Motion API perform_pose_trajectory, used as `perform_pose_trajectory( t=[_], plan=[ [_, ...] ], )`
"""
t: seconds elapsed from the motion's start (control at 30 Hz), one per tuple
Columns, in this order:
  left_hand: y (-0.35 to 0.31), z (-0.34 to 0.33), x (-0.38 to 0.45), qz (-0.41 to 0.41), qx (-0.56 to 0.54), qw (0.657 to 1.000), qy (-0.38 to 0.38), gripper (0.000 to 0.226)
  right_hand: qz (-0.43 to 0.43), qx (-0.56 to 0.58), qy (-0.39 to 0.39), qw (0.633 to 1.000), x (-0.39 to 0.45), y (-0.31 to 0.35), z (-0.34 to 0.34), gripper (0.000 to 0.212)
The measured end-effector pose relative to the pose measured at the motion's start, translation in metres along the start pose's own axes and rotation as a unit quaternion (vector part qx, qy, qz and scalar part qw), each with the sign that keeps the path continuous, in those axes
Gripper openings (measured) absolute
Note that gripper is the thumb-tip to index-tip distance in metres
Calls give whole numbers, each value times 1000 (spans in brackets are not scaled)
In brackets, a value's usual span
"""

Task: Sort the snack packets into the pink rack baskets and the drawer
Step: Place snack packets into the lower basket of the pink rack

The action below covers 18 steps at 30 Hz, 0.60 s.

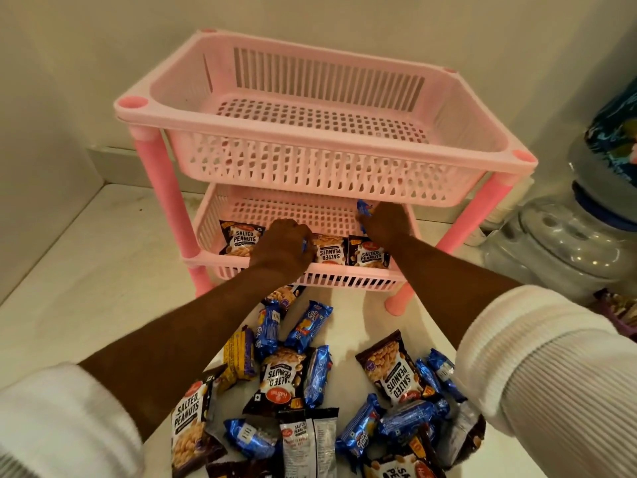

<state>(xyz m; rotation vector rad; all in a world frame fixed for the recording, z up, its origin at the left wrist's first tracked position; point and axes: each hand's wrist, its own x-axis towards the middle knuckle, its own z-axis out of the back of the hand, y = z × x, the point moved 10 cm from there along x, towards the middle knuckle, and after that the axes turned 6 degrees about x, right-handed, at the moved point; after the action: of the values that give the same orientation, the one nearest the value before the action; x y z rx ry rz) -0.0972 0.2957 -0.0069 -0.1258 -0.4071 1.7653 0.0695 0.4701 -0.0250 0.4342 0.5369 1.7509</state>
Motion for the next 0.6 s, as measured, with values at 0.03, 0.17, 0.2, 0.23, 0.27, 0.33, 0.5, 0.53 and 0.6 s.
perform_pose_trajectory(
  t=[0.03, 0.17, 0.2, 0.23, 0.27, 0.33, 0.5, 0.53, 0.6],
  plan=[
    [-1, 1, -2, 1, -10, 1000, -4, 32, 4, 4, -5, 1000, -3, 2, 4, 56],
    [-24, 12, -22, -55, -73, 994, -52, 26, 44, 64, -82, 994, -37, 17, 29, 33],
    [-34, 16, -32, -79, -78, 991, -73, 25, 62, 82, -104, 989, -52, 21, 37, 28],
    [-43, 19, -44, -96, -77, 988, -94, 25, 86, 91, -119, 985, -68, 26, 43, 24],
    [-51, 21, -57, -107, -73, 985, -111, 24, 114, 99, -132, 980, -86, 29, 49, 20],
    [-65, 14, -82, -117, -62, 984, -117, 19, 167, 115, -146, 968, -127, 31, 58, 12],
    [-63, -57, -132, -30, -40, 996, 73, 28, 152, 15, -47, 987, -207, -16, 35, 8],
    [-61, -69, -141, -15, -21, 995, 100, 35, 137, -13, -13, 990, -218, -30, 25, 13],
    [-57, -86, -152, 7, -1, 992, 125, 47, 106, -81, 33, 991, -236, -55, 10, 31]
  ],
)
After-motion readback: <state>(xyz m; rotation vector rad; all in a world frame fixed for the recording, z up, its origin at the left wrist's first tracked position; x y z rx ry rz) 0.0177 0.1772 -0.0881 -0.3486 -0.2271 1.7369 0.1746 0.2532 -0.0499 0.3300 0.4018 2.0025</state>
